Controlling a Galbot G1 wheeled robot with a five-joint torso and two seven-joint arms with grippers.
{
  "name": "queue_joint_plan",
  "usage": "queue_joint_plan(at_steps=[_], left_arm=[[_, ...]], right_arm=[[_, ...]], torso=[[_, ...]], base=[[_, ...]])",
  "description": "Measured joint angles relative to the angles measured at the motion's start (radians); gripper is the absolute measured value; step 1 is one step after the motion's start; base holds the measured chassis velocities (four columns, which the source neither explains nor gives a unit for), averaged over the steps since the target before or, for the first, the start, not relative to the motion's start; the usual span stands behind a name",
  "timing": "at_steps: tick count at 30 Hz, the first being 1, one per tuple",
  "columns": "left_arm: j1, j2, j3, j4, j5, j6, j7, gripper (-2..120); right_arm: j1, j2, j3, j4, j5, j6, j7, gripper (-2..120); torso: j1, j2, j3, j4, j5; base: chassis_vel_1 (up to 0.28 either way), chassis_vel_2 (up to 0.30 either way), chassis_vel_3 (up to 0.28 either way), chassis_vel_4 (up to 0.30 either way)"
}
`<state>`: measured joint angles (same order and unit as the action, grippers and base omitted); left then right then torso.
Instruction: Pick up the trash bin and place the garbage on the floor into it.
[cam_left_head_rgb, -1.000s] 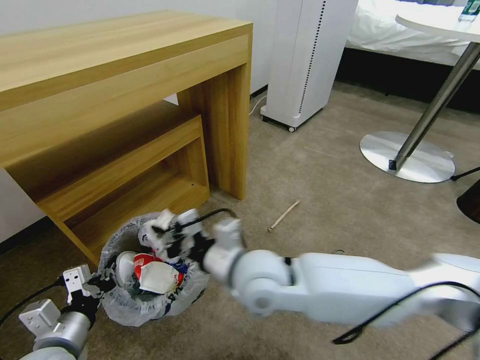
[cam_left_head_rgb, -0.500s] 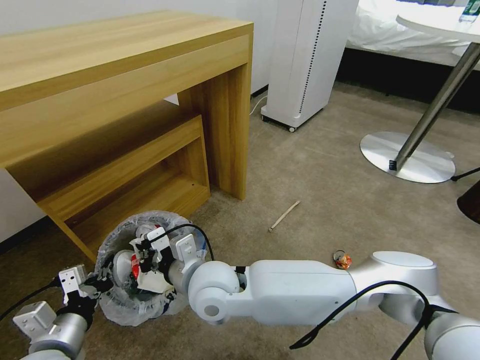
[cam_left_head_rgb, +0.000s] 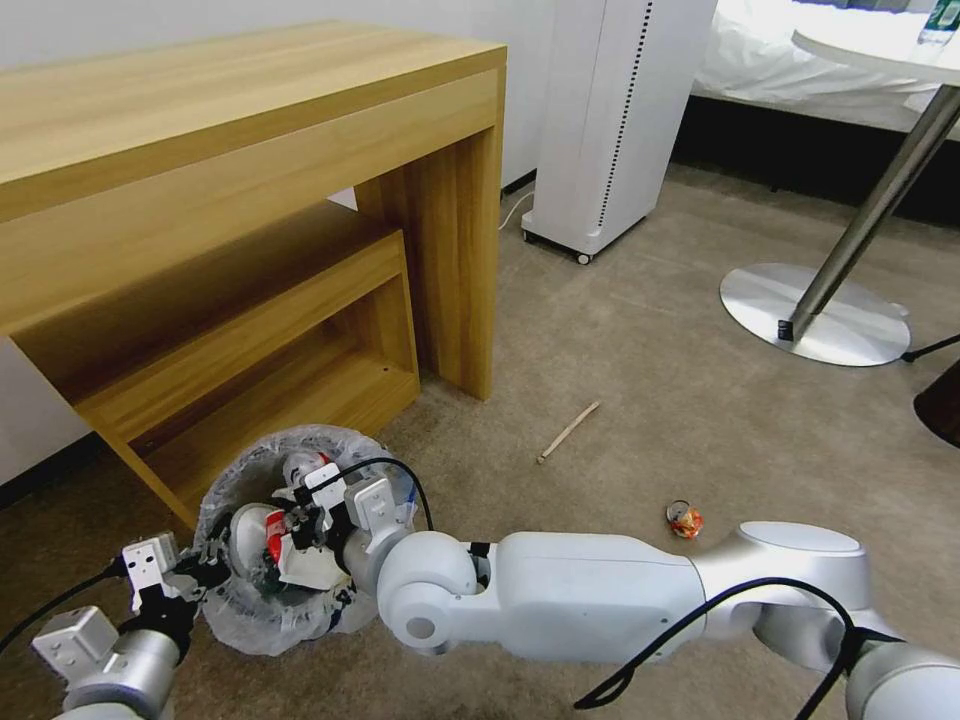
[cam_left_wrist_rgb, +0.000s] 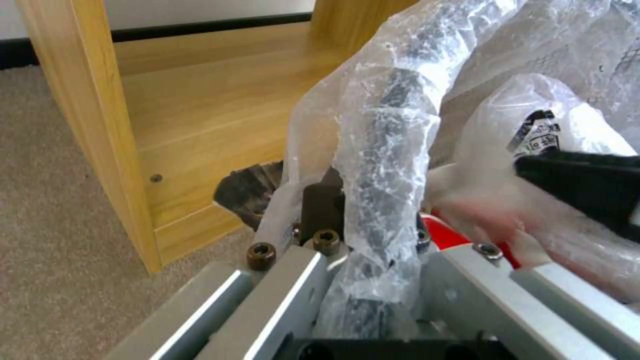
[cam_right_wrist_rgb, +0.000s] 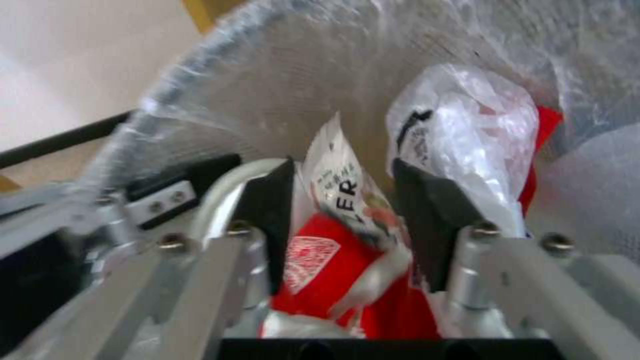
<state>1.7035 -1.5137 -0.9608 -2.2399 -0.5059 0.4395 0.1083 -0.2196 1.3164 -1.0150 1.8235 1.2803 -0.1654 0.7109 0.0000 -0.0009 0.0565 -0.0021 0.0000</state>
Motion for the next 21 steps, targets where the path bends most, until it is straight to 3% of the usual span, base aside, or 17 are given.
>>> queue_joint_plan(at_steps=[2,4,5,7,14,19,21], left_arm=[[-0.001,0.0,0.0,0.001,0.0,0.0,0.0,1],[-0.001,0.0,0.0,0.002,0.0,0.0,0.0,1],[-0.001,0.001,-0.002,0.003,0.0,0.0,0.0,1],[-0.001,0.002,-0.003,0.003,0.0,0.0,0.0,1],[-0.006,0.007,-0.006,0.012,-0.002,0.003,-0.001,1],[0.001,0.007,-0.009,0.011,-0.003,0.003,-0.002,1],[0.002,0.008,-0.012,0.001,-0.005,0.003,-0.002,1]], right_arm=[[0.001,-0.01,0.006,0.02,-0.013,0.004,-0.008,52],[0.001,-0.014,0.008,0.024,-0.017,0.006,-0.012,53],[-0.001,-0.032,0.023,0.044,-0.045,0.026,-0.052,64],[-0.005,-0.042,0.036,0.056,-0.063,0.042,-0.08,67],[-0.076,-0.135,0.144,0.102,-0.189,0.218,-0.278,95],[-0.139,-0.215,0.255,0.138,-0.237,0.305,-0.338,100],[-0.202,-0.272,0.369,0.172,-0.271,0.32,-0.353,100]], torso=[[0.0,0.0,0.0,0.0,0.0],[0.0,0.0,0.0,0.0,0.0],[0.0,0.0,0.0,0.0,0.0],[0.0,0.0,0.0,0.0001,0.0001],[0.0,0.0,0.0,0.0001,0.0002],[0.0,0.0,0.0,0.0,0.0002],[0.0,0.0,0.0,0.0002,0.0004]], base=[[0.0,0.0,0.0,0.0],[0.0,0.0,0.0,0.0],[0.0,0.0,0.0,0.0],[0.0,0.0,0.0,0.0],[0.0,0.0,0.0,0.0],[0.0,0.0,0.0,0.0],[0.0,0.0,0.0,0.0]])
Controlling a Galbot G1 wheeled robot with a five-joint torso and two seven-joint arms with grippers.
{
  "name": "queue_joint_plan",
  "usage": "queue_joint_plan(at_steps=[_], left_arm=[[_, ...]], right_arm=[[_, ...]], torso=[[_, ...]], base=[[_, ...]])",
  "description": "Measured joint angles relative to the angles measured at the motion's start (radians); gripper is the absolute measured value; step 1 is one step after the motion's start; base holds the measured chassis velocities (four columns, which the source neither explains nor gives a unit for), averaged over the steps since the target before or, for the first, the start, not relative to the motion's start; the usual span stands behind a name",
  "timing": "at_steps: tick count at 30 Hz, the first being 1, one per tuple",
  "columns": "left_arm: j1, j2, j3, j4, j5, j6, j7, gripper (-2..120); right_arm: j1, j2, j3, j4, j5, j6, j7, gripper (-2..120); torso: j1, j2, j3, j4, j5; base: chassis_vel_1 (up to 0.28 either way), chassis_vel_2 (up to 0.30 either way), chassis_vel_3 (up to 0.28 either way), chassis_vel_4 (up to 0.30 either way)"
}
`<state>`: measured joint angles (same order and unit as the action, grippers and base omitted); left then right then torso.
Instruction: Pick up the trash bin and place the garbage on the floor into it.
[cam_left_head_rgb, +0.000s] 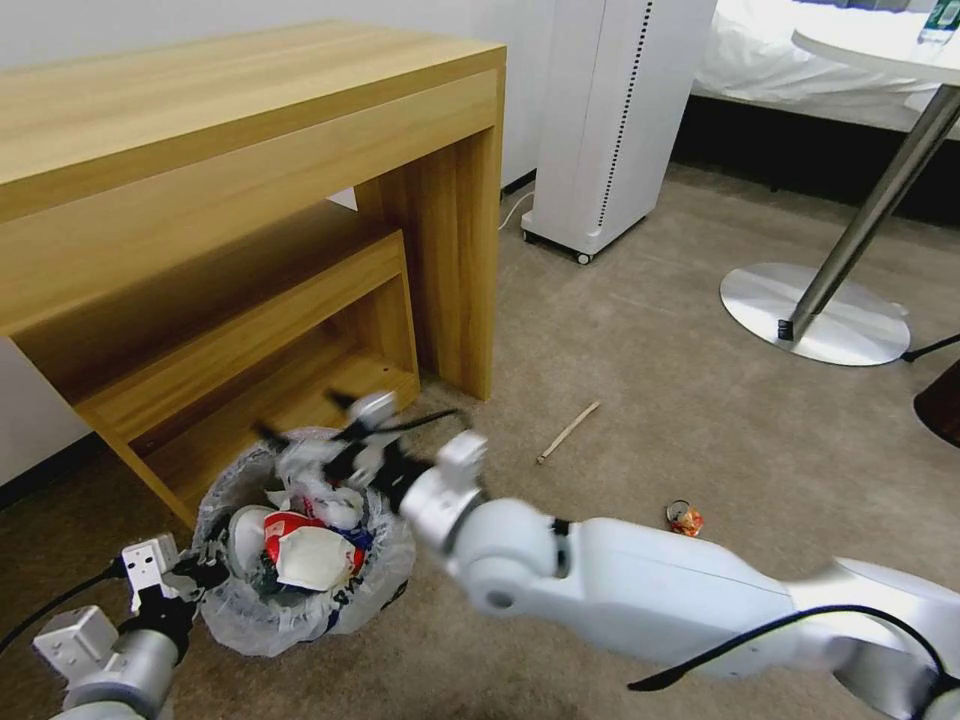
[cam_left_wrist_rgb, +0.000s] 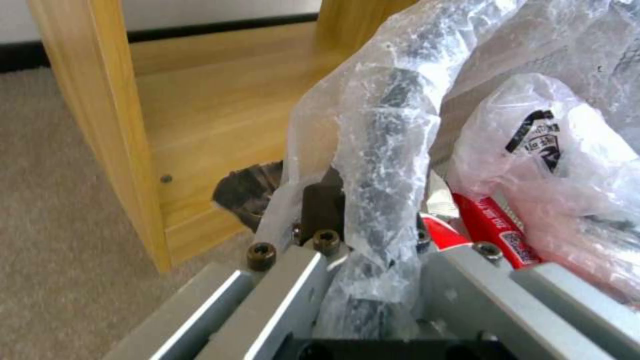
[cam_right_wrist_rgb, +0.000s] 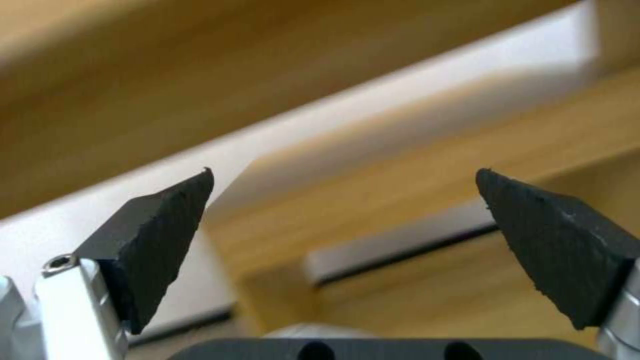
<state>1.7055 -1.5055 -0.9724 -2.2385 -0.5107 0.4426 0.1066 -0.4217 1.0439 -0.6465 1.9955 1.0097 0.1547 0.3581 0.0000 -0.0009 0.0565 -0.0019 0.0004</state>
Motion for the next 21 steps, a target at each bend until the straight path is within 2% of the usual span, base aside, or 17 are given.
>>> queue_joint_plan(at_steps=[1,2,5,6,8,9,11,12,13,14,15,17,18,21], left_arm=[[0.0,0.002,-0.001,-0.003,-0.002,0.001,0.0,1],[0.0,0.002,-0.001,-0.003,-0.002,0.001,0.0,1],[-0.002,0.01,0.0,-0.006,-0.01,0.003,0.0,1],[-0.002,0.01,0.0,-0.006,-0.01,0.003,0.0,1],[-0.003,0.017,0.0,-0.007,-0.016,0.004,-0.001,1],[-0.003,0.017,0.0,-0.007,-0.016,0.004,-0.001,1],[-0.004,0.022,0.001,-0.01,-0.02,0.008,-0.003,1],[-0.004,0.026,0.001,-0.013,-0.024,0.01,-0.003,1],[-0.004,0.028,0.002,-0.015,-0.025,0.011,-0.003,1],[-0.004,0.028,0.002,-0.015,-0.025,0.011,-0.003,1],[-0.003,0.032,0.004,-0.017,-0.027,0.012,-0.003,1],[-0.002,0.039,0.008,-0.017,-0.028,0.012,-0.003,1],[-0.002,0.039,0.008,-0.017,-0.028,0.012,-0.003,1],[-0.001,0.051,0.015,-0.015,-0.028,0.012,-0.002,1]], right_arm=[[-0.036,-0.027,0.073,0.017,-0.021,0.003,-0.004,100],[-0.036,-0.027,0.073,0.017,-0.021,0.003,-0.004,100],[-0.165,-0.09,0.327,0.063,-0.071,0.007,-0.037,100],[-0.165,-0.09,0.327,0.063,-0.071,0.007,-0.037,100],[-0.276,-0.118,0.483,0.097,-0.096,0.006,-0.053,100],[-0.276,-0.118,0.483,0.097,-0.096,0.006,-0.053,100],[-0.367,-0.129,0.592,0.113,-0.122,0.005,-0.058,100],[-0.45,-0.13,0.679,0.125,-0.148,0.007,-0.059,100],[-0.495,-0.129,0.724,0.132,-0.164,0.007,-0.059,100],[-0.495,-0.129,0.724,0.132,-0.164,0.007,-0.059,100],[-0.569,-0.12,0.808,0.146,-0.195,0.008,-0.06,100],[-0.679,-0.096,0.915,0.158,-0.256,0.011,-0.06,100],[-0.679,-0.096,0.915,0.158,-0.256,0.011,-0.06,100],[-0.837,-0.043,1.037,0.155,-0.402,0.025,-0.054,100]], torso=[[0.0,0.0,0.0,-0.0001,0.0],[0.0,0.0,0.0,-0.0001,0.0],[0.0,0.0,0.0,-0.0001,-0.0001],[0.0,0.0,0.0,-0.0001,-0.0001],[0.0,0.0,0.0,-0.0001,0.0],[0.0,0.0,0.0,-0.0001,0.0],[0.0,0.0,0.0,-0.0002,-0.0001],[0.0,0.0,0.0,-0.0003,-0.0001],[0.0,0.0,0.0,-0.0006,0.0002],[0.0,0.0,0.0,-0.0006,0.0002],[0.0,0.0,0.0,-0.0003,0.0002],[0.0,0.0,0.0,-0.0002,-0.0006],[0.0,0.0,0.0,-0.0002,-0.0006],[0.0,0.0,0.0,-0.0002,-0.0005]], base=[[0.0,0.0,0.0,0.0],[0.0,0.0,0.0,0.0],[0.0,0.0,0.0,0.0],[0.0,0.0,0.0,0.0],[0.0,0.0,0.0,0.0],[0.0,0.0,0.0,0.0],[0.0,0.0,0.0,0.0],[0.0,0.0,0.0,0.0],[0.0,0.0,0.0,0.0],[0.0,0.0,0.0,0.0],[0.0,0.0,0.0,0.0],[0.0,0.0,0.0,0.0],[0.0,0.0,0.0,0.0],[0.0,0.0,0.0,0.0]])
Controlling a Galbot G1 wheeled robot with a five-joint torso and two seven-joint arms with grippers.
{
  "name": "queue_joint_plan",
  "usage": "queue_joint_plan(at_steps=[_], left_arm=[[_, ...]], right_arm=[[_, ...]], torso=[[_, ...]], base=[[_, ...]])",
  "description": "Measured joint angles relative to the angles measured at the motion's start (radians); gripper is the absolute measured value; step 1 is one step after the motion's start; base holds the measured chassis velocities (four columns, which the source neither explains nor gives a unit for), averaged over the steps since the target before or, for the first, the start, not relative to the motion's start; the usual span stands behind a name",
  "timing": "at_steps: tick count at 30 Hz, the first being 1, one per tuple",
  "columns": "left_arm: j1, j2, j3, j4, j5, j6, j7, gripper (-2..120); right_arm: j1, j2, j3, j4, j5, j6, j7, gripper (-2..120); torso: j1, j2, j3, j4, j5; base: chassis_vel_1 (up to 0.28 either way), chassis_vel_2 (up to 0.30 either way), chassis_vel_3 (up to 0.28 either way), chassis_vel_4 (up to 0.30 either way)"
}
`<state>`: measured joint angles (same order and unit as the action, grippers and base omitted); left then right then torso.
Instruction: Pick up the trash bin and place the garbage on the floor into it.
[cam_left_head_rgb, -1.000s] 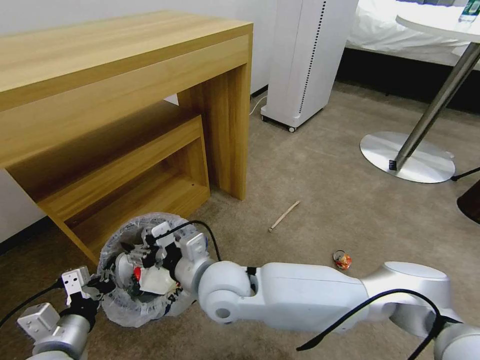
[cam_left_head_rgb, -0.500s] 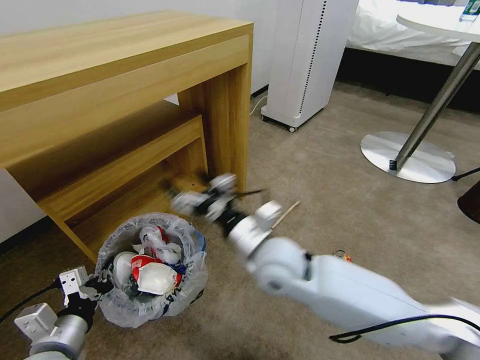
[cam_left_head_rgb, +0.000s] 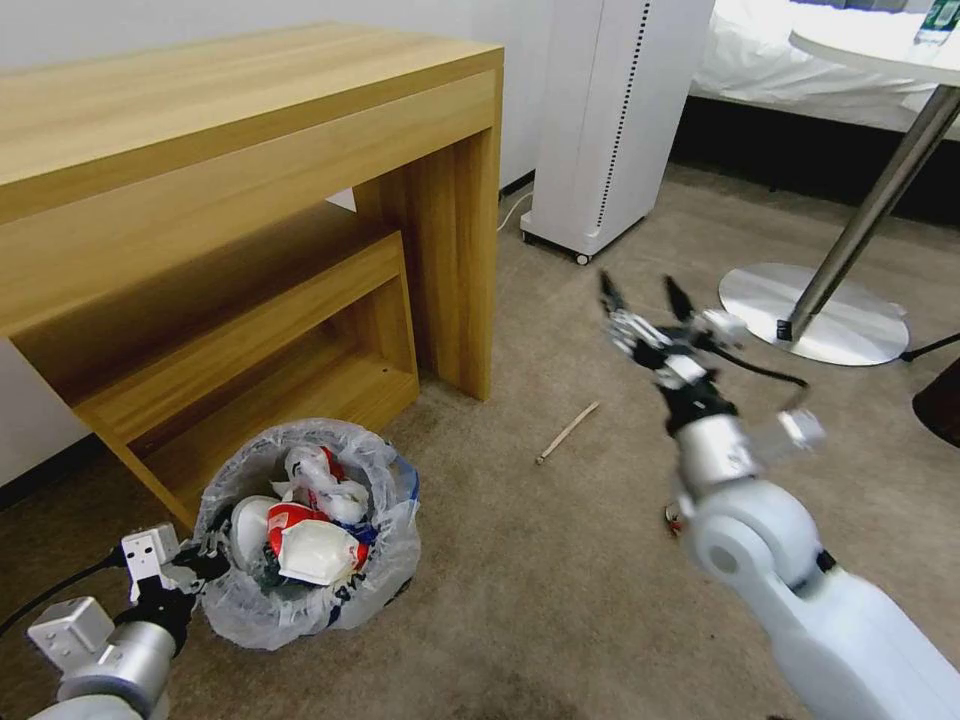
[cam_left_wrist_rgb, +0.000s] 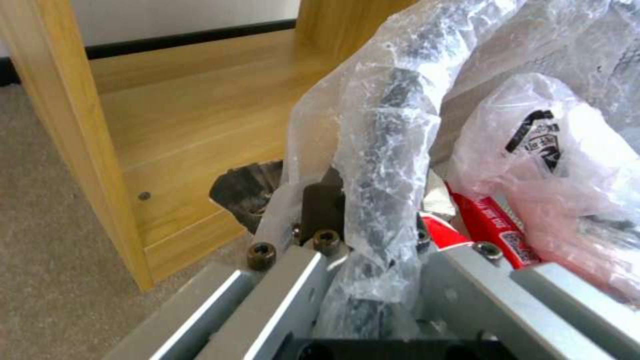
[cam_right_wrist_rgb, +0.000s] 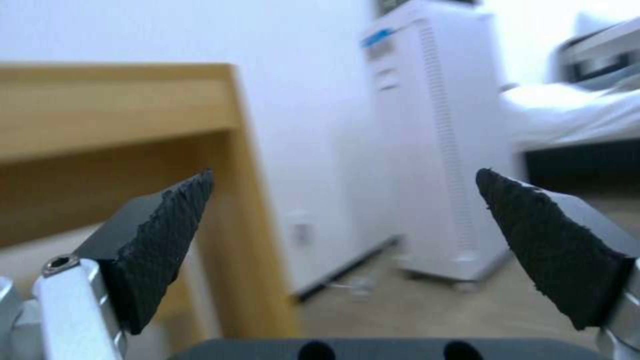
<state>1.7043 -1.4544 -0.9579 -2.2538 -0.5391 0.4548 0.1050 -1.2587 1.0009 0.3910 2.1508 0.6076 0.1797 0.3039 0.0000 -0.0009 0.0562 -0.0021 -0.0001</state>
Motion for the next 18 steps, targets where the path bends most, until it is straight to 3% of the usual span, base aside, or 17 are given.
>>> queue_joint_plan(at_steps=[4,7,18], left_arm=[[0.0,0.009,0.005,0.001,0.0,0.0,0.002,1],[0.002,0.022,0.016,0.003,0.0,0.0,0.009,1],[0.019,0.057,0.027,0.013,0.001,0.001,0.026,1]], right_arm=[[-0.091,0.04,0.051,-0.006,-0.079,0.004,0.027,100],[-0.158,0.117,0.105,-0.041,-0.16,0.06,0.003,100],[-0.236,0.217,0.126,-0.057,-0.247,0.112,-0.033,100]], torso=[[0.0,0.0,0.0,-0.0002,0.0001],[0.0,0.0,0.0,-0.0001,0.0001],[0.0,0.0,0.0,0.0001,0.0]], base=[[0.0,0.0,0.0,0.0],[0.0,0.0,0.0,0.0],[0.0,0.0,0.0,0.0]])
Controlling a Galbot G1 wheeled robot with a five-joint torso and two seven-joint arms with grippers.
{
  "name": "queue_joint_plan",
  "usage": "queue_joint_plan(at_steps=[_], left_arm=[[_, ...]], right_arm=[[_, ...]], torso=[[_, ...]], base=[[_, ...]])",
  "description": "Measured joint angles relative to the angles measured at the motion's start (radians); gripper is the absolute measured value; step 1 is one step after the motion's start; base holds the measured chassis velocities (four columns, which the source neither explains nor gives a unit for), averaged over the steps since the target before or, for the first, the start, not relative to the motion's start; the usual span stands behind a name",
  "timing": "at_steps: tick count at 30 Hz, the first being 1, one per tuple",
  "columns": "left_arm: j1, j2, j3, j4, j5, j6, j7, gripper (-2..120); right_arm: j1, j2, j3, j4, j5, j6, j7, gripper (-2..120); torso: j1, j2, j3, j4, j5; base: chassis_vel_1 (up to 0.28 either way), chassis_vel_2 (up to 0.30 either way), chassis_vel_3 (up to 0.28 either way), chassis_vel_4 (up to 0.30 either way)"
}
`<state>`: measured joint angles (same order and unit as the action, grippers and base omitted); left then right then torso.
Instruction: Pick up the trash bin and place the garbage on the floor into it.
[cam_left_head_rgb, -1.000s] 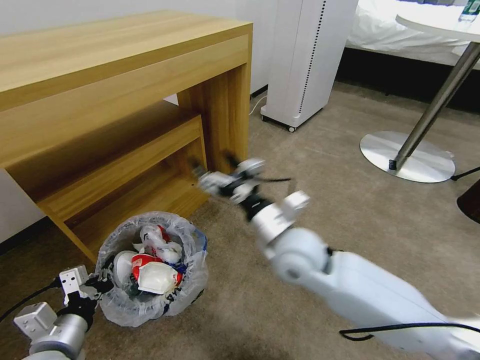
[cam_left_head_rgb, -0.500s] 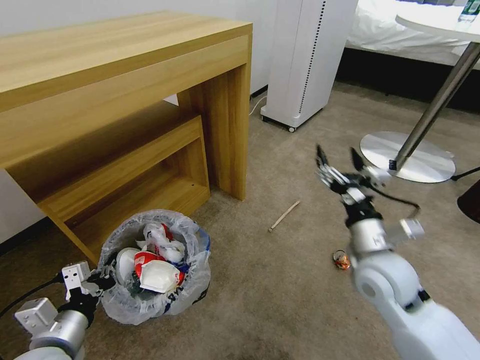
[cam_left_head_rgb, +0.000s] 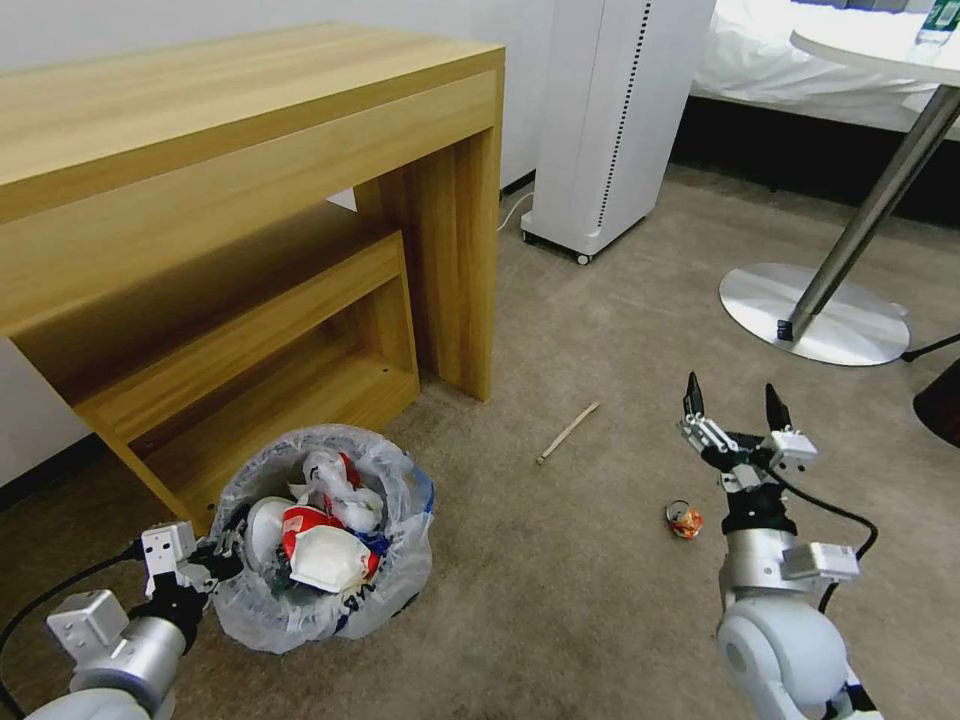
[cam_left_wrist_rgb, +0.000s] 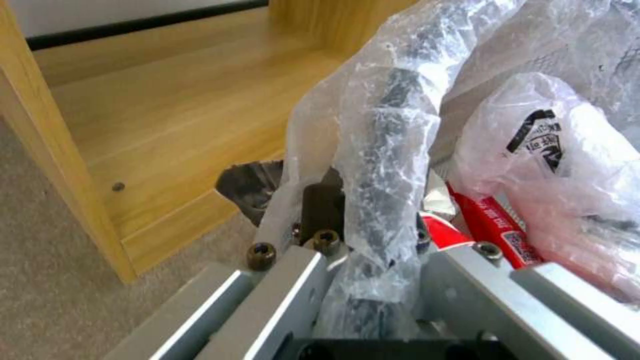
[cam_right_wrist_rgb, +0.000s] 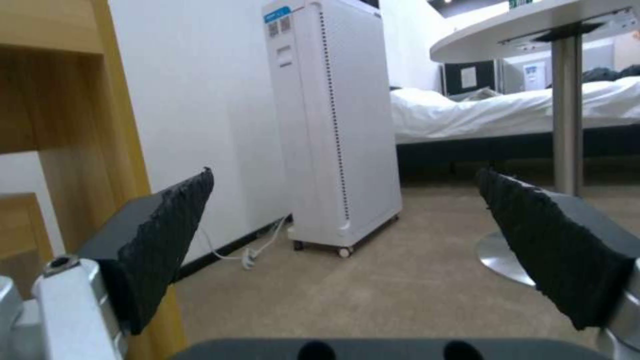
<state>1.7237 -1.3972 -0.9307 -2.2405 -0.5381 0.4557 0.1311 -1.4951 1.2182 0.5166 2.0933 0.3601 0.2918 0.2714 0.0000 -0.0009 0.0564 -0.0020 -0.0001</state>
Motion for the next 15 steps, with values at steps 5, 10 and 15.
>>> queue_joint_plan(at_steps=[5,10,15], left_arm=[[0.001,0.005,0.006,0.002,0.002,-0.001,0.003,1],[0.005,0.009,0.02,0.005,0.013,-0.003,0.005,1],[0.003,0.01,0.029,0.005,0.017,-0.004,0.006,1]], right_arm=[[-0.01,0.009,0.011,0.0,-0.037,-0.002,0.005,100],[-0.027,0.014,0.023,0.002,-0.054,-0.003,0.014,100],[-0.038,0.007,0.039,0.006,-0.056,-0.002,0.023,100]], torso=[[0.0,0.0,0.0,-0.0001,0.0002],[0.0,0.0,0.0,0.0,0.0001],[0.0,0.0,0.0,0.0,0.0001]], base=[[0.0,0.0,0.0,0.0],[0.0,0.0,0.0,0.0],[0.0,0.0,0.0,0.0]])
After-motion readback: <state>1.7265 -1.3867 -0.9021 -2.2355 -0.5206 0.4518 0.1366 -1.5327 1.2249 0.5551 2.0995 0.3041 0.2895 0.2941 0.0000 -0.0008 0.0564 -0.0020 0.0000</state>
